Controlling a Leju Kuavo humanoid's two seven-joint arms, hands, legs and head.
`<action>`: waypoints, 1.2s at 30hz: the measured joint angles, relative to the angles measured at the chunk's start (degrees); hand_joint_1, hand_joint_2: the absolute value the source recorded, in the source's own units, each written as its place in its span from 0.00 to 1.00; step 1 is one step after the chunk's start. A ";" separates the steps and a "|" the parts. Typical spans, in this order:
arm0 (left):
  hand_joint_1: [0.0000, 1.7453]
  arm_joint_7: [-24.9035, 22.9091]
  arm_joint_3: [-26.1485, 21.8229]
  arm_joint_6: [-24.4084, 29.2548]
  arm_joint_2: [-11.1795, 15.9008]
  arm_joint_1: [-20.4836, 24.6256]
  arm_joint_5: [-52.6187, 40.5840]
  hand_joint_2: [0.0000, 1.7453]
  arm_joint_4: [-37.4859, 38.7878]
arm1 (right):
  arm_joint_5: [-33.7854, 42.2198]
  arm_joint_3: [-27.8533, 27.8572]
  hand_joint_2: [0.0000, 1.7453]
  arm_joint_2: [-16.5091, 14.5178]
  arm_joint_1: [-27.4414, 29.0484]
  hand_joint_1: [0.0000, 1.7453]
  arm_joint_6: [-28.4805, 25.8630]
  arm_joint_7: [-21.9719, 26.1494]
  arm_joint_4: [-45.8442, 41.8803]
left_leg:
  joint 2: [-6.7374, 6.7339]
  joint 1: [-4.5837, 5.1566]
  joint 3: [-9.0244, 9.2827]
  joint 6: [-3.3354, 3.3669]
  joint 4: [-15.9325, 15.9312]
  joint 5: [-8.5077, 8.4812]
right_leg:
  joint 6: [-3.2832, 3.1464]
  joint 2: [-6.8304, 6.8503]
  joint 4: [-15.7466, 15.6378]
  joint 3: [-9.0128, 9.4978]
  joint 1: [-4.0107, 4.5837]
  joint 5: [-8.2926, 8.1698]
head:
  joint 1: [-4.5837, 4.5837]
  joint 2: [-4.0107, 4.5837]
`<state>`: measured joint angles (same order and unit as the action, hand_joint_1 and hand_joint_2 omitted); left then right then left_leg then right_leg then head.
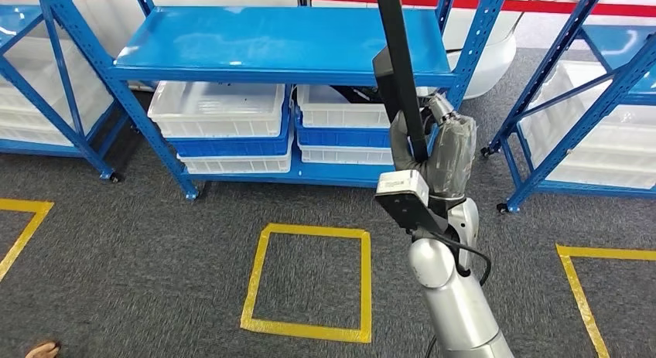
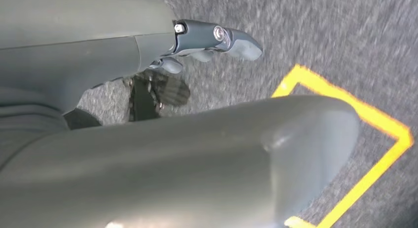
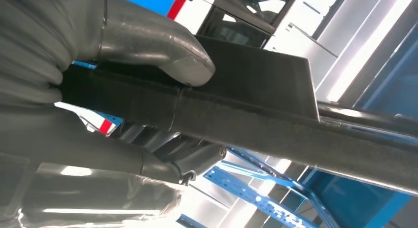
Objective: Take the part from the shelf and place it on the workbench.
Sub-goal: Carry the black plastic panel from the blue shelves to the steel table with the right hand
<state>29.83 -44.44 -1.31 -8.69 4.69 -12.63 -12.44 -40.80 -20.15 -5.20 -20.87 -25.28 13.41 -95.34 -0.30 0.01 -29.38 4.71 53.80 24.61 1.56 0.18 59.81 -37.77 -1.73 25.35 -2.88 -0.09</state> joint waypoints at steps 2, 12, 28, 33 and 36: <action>0.00 -0.01 -0.03 0.02 -0.12 0.08 -0.04 0.00 0.00 | 0.06 0.06 1.00 0.29 0.08 1.00 -0.04 0.04 0.15 | -0.14 0.19 -1.81 0.40 -0.13 -1.58 | -0.42 -0.08 7.02 -2.24 -0.05 4.80 | 0.30 0.00; 0.00 -0.05 -0.10 0.04 -0.49 -0.17 -0.43 0.00 0.00 | 0.24 0.49 1.00 0.98 0.64 1.00 -0.10 0.13 0.64 | -0.14 0.16 -10.31 -2.39 4.15 -6.13 | 0.16 -0.04 -1.96 8.35 0.01 4.75 | 0.48 0.00; 0.00 -0.56 -0.27 -0.05 0.12 -0.27 -2.44 0.00 -0.04 | -0.51 2.10 1.00 1.41 4.27 1.00 -1.45 0.07 -1.26 | 0.12 0.28 -0.24 -1.38 2.53 2.52 | 0.48 0.18 -3.22 2.23 -0.22 -3.25 | 0.07 0.00; 0.00 -1.31 -0.16 -0.45 0.27 0.16 -3.52 0.00 -0.02 | -1.13 3.71 1.00 2.24 6.77 1.00 -2.51 0.24 -3.10 | -0.12 0.11 -1.52 -0.32 0.12 -1.05 | -0.68 -0.09 8.16 -2.46 0.30 3.90 | 0.53 0.00; 0.00 -1.54 -0.05 -0.40 0.20 0.40 -3.93 0.00 -0.02 | -1.33 4.70 1.00 2.81 8.43 1.00 -2.66 0.34 -4.01 | -0.10 0.14 -3.51 -0.64 1.32 -1.66 | 0.31 -0.07 8.24 -0.42 0.19 4.44 | 0.66 0.00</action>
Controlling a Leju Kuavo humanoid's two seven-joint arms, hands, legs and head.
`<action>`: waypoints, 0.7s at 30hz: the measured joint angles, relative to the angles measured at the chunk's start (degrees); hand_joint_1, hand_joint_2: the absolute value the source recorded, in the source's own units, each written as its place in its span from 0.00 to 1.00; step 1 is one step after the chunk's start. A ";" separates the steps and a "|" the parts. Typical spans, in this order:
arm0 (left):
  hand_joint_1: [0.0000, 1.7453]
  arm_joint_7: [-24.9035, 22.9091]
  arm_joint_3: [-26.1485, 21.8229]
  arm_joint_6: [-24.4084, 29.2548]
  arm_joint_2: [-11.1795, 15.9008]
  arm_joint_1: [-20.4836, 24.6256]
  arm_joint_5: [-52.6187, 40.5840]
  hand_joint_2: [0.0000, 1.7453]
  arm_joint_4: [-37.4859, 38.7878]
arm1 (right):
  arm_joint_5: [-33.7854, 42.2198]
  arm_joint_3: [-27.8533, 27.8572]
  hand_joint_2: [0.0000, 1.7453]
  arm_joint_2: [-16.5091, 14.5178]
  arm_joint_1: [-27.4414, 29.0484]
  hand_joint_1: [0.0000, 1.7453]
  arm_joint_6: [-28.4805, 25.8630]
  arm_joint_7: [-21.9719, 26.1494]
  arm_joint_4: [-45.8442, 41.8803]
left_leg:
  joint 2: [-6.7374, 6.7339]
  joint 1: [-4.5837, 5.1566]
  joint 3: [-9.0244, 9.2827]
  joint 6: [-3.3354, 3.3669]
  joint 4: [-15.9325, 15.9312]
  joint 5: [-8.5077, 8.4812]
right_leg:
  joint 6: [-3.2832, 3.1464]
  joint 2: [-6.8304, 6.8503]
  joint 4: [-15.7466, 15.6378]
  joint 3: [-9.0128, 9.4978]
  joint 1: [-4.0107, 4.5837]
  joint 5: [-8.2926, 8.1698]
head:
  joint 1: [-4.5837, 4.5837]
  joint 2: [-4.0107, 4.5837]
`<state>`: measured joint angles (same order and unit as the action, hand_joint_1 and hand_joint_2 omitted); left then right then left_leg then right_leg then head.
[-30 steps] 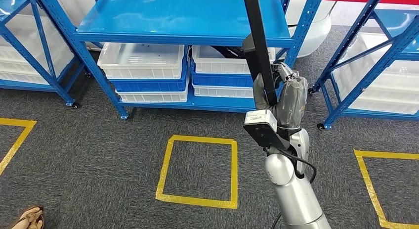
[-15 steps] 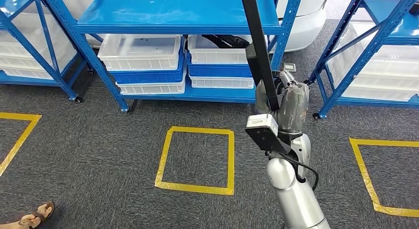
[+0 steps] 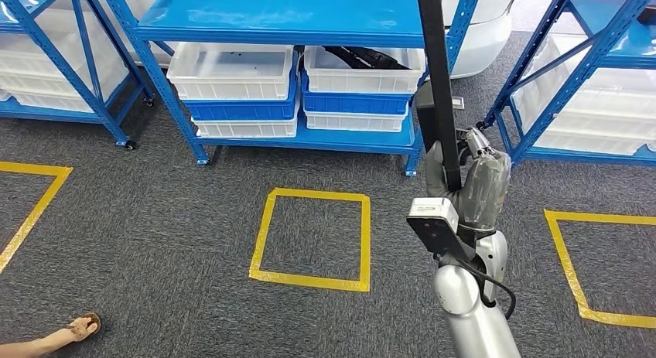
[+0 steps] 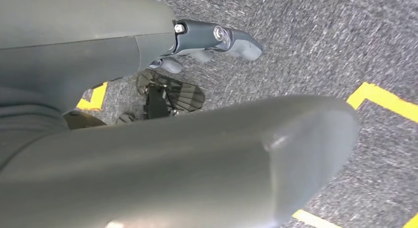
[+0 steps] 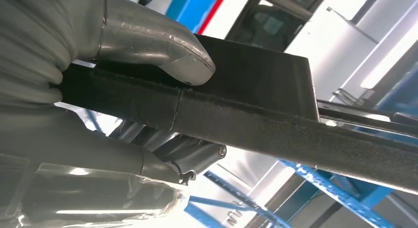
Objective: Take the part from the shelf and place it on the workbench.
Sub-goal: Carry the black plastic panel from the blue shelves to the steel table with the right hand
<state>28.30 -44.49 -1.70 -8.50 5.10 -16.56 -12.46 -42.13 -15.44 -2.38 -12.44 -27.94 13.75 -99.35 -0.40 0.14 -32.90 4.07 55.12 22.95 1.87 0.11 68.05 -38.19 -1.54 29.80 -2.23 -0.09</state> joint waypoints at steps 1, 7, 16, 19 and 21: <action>0.00 -0.01 0.06 0.02 -0.05 0.14 -0.07 0.00 0.00 | -0.03 0.21 1.00 0.11 0.20 1.00 -0.02 0.02 -0.31 | -0.03 -0.04 -0.73 -0.19 0.86 0.05 | 0.39 0.01 -3.75 2.46 -0.09 -0.74 | -0.01 0.00; 0.00 0.05 0.25 -0.05 -0.08 1.12 -0.30 0.00 -0.07 | -0.21 1.16 1.00 0.51 1.57 1.00 -0.16 0.25 -1.99 | 0.09 0.08 -3.28 -1.29 4.24 0.41 | -0.70 -0.32 -9.43 5.77 0.13 -2.42 | 0.26 0.00; 0.00 -0.89 0.32 0.58 -0.63 2.06 -1.47 0.00 -0.04 | 1.47 3.15 1.00 0.86 5.79 1.00 -0.33 2.17 -4.86 | 0.18 -0.53 -5.39 -1.61 14.66 6.22 | -1.88 -0.34 -9.45 5.25 0.58 -3.24 | 0.01 0.00; 0.00 -1.15 0.34 0.77 0.12 2.26 -2.01 0.00 -0.10 | 2.35 3.82 1.00 0.88 6.76 1.00 -0.62 2.89 -5.53 | 0.46 0.56 -0.42 1.09 5.65 3.39 | -1.45 -0.39 -9.66 5.23 0.32 -3.52 | 0.43 0.00; 0.00 -1.27 0.38 0.98 0.46 2.31 -2.24 0.00 -0.15 | 3.32 4.26 1.00 0.95 7.77 1.00 -0.80 3.34 -5.80 | 0.59 1.35 -0.06 1.79 4.33 3.14 | -0.80 -0.26 -10.05 5.11 -0.21 -3.92 | 0.48 0.00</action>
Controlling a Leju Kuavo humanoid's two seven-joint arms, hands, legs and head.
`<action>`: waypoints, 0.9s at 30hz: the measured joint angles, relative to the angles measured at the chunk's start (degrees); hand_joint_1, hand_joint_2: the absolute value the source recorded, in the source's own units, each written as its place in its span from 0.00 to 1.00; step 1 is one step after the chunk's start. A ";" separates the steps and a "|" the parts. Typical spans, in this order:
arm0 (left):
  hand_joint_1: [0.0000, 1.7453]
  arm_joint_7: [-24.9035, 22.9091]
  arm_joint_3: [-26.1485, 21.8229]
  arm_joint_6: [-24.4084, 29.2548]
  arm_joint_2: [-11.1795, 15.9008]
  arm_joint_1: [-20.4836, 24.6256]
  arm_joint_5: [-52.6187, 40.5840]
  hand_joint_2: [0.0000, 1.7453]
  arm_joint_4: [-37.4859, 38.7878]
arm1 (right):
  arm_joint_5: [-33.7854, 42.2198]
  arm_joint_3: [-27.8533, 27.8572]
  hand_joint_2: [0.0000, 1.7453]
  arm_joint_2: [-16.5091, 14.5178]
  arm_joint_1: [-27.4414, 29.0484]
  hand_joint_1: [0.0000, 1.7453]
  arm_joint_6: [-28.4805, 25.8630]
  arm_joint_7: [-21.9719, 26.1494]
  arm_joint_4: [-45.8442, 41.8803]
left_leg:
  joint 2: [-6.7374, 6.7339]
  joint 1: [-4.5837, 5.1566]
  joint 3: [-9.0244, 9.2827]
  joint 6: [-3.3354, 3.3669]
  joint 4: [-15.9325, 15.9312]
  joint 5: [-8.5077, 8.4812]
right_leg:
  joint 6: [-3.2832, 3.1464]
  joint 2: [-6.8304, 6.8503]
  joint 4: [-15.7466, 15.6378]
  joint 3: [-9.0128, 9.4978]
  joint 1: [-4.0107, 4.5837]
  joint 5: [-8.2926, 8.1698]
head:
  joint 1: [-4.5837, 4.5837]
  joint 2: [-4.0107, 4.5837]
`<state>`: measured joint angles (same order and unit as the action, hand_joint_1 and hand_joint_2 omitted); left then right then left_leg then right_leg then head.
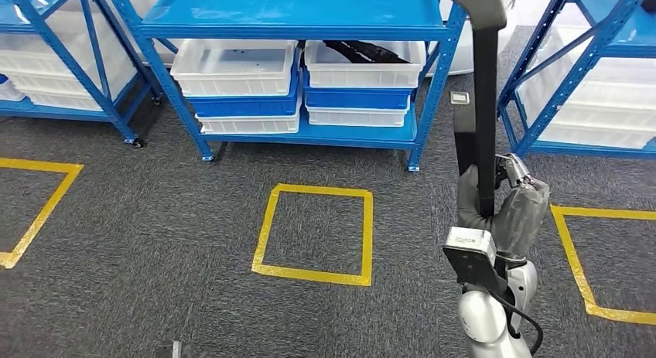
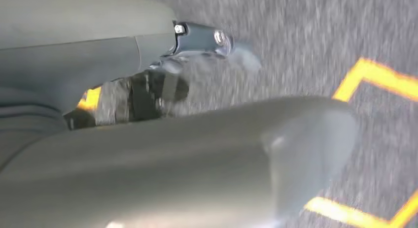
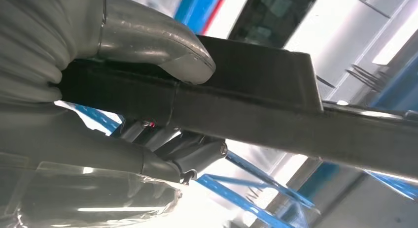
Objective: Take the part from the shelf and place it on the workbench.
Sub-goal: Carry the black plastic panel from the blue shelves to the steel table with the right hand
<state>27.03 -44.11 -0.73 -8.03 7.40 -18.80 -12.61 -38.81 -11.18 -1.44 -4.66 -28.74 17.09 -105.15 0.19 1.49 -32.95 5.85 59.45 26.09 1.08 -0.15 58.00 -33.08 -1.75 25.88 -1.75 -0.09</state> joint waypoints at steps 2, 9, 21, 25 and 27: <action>0.00 -0.07 0.01 0.10 0.19 -0.01 -0.02 0.00 -0.04 | 0.51 0.20 1.00 0.04 0.74 1.00 -0.01 0.21 -0.15 | 0.07 0.35 0.11 0.24 -0.71 -0.33 | 0.43 0.06 -0.50 0.12 -0.23 -0.28 | -0.24 0.00; 0.00 0.02 0.58 0.02 -0.18 0.41 -0.39 0.00 -0.07 | 6.18 1.98 1.00 1.50 2.76 1.00 0.34 3.29 -0.90 | -0.47 -0.60 1.70 0.34 -5.07 -2.73 | 1.61 0.18 8.56 -4.71 0.16 3.26 | 0.13 0.00; 0.00 0.66 0.13 1.55 0.03 -1.71 1.49 0.00 0.00 | 13.99 2.91 1.00 2.14 2.02 1.00 1.78 7.55 2.08 | -0.24 -1.78 -5.41 -4.14 9.67 5.43 | -0.08 -0.01 0.38 -0.91 -0.81 -0.39 | -0.48 0.00; 0.00 -0.73 -1.53 3.35 0.44 -2.51 2.79 0.00 0.04 | 14.82 2.85 1.00 1.73 1.18 1.00 1.98 8.63 3.84 | -0.24 -2.19 -6.41 -4.13 13.18 5.68 | -0.27 0.04 0.39 -1.09 -0.45 -0.55 | -0.49 0.00; 0.00 -1.16 -2.18 3.73 0.88 -2.59 3.10 0.00 0.02 | 14.83 2.84 1.00 1.46 0.76 1.00 1.96 8.87 4.16 | -0.20 -1.97 -1.97 -3.25 5.15 2.28 | -0.22 0.04 0.36 -0.97 -0.34 -0.65 | -0.44 0.00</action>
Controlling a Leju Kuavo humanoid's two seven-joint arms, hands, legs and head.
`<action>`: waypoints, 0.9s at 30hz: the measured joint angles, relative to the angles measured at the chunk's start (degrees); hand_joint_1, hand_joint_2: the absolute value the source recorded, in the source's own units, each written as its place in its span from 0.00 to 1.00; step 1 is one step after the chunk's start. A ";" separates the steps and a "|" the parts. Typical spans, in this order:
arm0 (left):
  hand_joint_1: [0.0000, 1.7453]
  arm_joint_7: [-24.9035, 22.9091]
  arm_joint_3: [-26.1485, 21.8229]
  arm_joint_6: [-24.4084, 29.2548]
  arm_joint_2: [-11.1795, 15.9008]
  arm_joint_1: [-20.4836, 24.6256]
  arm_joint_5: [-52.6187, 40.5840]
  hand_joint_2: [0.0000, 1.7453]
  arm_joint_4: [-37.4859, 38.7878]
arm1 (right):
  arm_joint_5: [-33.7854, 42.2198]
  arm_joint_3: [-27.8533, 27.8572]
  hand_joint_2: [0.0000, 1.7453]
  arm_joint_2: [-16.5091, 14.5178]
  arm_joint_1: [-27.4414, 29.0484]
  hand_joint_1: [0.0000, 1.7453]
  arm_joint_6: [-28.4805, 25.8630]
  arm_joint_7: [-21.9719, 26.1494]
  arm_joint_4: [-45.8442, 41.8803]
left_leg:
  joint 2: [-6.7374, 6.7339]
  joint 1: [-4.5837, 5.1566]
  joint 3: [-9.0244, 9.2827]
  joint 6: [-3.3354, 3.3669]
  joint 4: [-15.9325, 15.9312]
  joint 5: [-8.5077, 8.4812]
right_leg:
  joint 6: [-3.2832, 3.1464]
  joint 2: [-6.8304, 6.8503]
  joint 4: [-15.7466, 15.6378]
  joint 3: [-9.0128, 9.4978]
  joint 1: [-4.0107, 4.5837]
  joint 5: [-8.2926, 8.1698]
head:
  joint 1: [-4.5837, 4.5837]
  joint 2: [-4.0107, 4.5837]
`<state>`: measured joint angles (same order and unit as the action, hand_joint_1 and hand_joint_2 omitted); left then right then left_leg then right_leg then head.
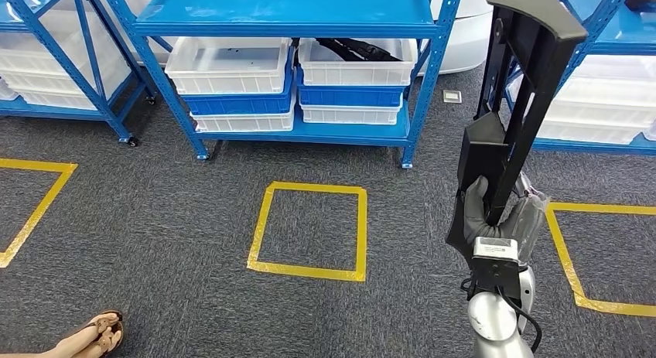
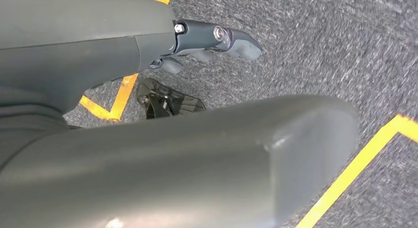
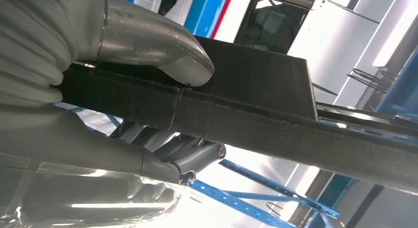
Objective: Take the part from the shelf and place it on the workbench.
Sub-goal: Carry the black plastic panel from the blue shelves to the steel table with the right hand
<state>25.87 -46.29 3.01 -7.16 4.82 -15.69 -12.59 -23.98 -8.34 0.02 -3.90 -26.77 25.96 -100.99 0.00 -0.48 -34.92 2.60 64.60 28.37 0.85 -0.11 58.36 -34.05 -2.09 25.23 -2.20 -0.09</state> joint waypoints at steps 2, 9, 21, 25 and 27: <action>0.00 -0.29 -0.57 0.28 0.43 0.01 0.32 0.00 -0.01 | -0.14 0.01 1.00 -0.20 -0.38 1.00 -0.18 0.22 0.18 | -0.01 0.51 2.55 0.76 -4.89 -1.37 | 0.31 0.10 -0.11 0.02 0.02 -0.19 | -0.04 0.00; 0.00 0.61 -1.75 -1.20 0.58 0.11 0.77 0.00 0.01 | -1.68 -0.02 1.00 -0.71 -2.01 1.00 -0.79 1.52 1.96 | -0.42 0.76 3.06 2.32 -8.40 -3.78 | 0.57 0.18 6.69 -3.85 0.63 3.49 | 0.12 0.00; 0.00 0.87 -2.34 -1.61 -0.16 0.08 -0.06 0.00 0.23 | -3.85 -0.78 1.00 -2.16 -0.78 1.00 -2.06 0.56 3.46 | 0.38 1.32 0.96 0.47 -5.76 -3.21 | 0.44 0.15 -0.98 1.94 0.35 1.05 | 0.05 0.00; 0.00 0.18 -2.86 -0.79 -0.21 -0.06 0.69 0.00 0.33 | -3.88 -1.16 1.00 -2.35 -0.39 1.00 -2.62 0.30 3.45 | 0.29 0.33 -3.87 -1.22 4.95 2.73 | -0.27 0.58 -1.08 1.93 -0.02 0.87 | -0.49 0.00; 0.00 -0.09 -3.14 -0.31 -0.21 -0.21 0.96 0.00 0.37 | -3.82 -1.17 1.00 -2.34 -0.11 1.00 -2.80 0.14 3.47 | 0.24 -0.16 -6.09 -1.66 9.50 3.86 | -0.26 0.93 -1.06 1.92 0.06 0.90 | -0.50 0.00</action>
<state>25.78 -49.43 2.70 -7.37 4.60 -14.73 -12.22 -27.80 -9.51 -2.32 -4.01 -29.57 26.10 -97.52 0.24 -0.64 -41.01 0.94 74.10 32.23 0.60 0.82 57.29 -32.13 -2.03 26.13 -2.70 -0.09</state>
